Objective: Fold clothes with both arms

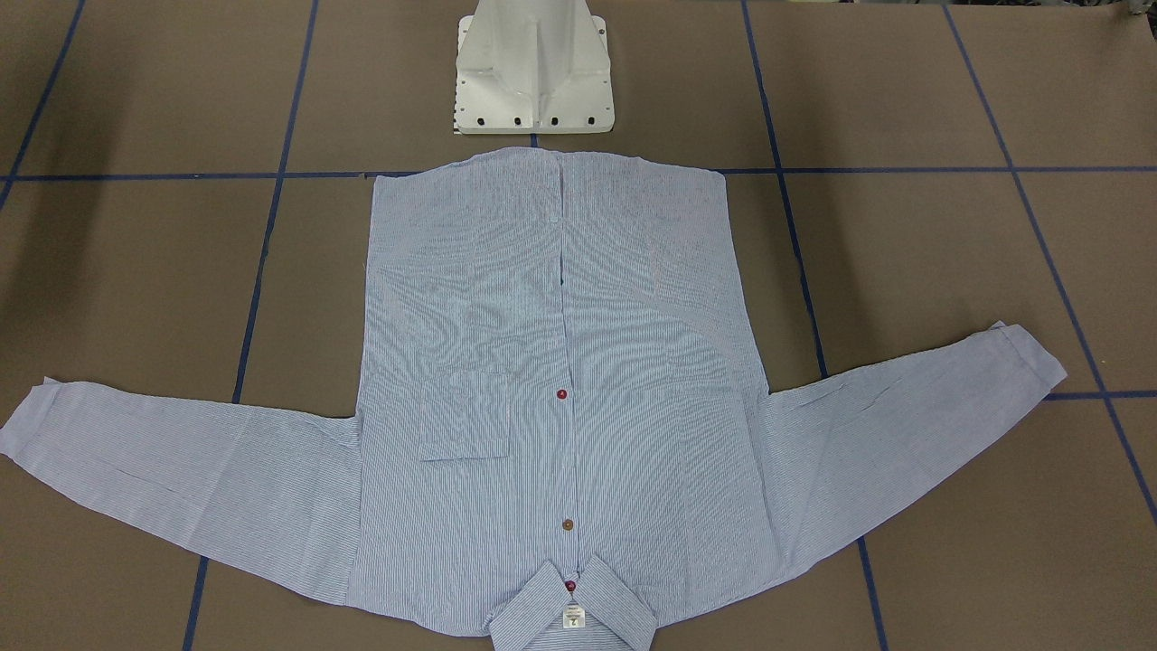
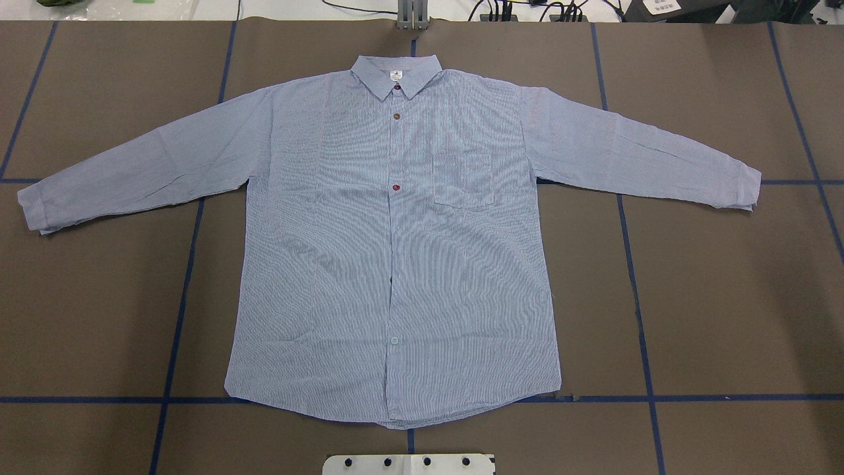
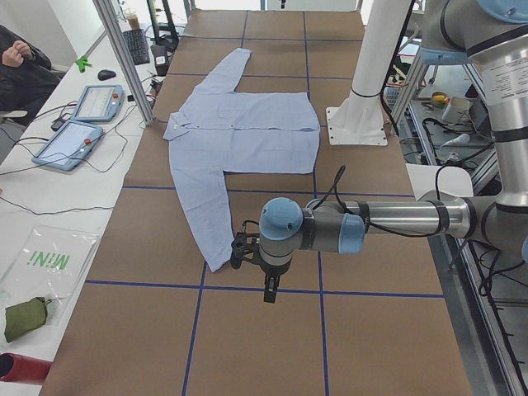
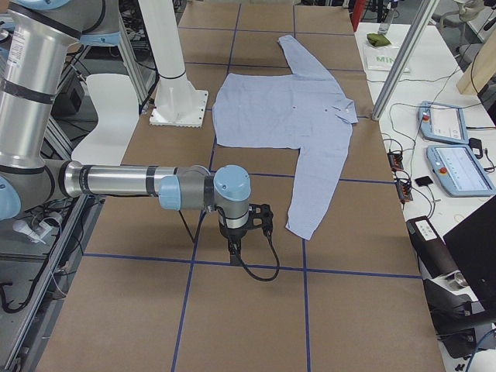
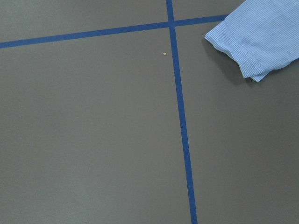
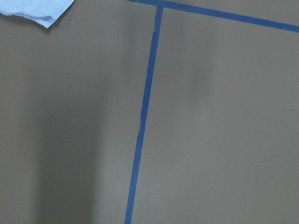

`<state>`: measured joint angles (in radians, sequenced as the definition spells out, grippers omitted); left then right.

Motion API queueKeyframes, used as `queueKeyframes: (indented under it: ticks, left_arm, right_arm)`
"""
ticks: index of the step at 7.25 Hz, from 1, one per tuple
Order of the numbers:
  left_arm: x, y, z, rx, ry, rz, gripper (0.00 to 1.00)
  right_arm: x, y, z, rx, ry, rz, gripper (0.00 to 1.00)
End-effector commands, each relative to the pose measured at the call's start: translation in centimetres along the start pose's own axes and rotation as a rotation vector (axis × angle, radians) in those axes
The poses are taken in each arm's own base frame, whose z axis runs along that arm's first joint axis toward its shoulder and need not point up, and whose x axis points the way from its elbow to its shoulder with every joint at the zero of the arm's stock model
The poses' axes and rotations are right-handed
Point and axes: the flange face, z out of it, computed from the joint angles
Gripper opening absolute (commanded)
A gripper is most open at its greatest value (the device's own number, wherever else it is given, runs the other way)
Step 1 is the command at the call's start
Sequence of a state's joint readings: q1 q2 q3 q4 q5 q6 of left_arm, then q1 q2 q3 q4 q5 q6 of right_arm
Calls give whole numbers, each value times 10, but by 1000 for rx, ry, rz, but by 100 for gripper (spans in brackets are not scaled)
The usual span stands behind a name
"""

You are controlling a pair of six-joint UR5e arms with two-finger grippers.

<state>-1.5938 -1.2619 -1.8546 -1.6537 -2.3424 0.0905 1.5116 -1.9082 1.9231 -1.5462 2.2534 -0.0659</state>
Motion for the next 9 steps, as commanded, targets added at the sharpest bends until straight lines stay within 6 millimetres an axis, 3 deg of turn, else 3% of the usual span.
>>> queueKeyframes:
  ticks: [1,3,6,7,9]
  left_arm:
    - [1,-1,-1,3,-3,7,100]
    - [4,-4,-4,34,-6,40,100]
    - [11,-16,-14,187,-26,174,100]
    - [16,-19,-20,227,-28,212,100]
    - [40,-52,-49,403,-51,376,100]
  right_arm:
    - [0,0,1,-2,0,-1,100]
    - [-4,-2,2,-5,-1,-9,100]
    - [-24,-27,-8,39,-27,-111,100]
    - [-30,-36,-16,73,-27,-133,100]
    - [-52,-63,-46,278,-2,-290,100]
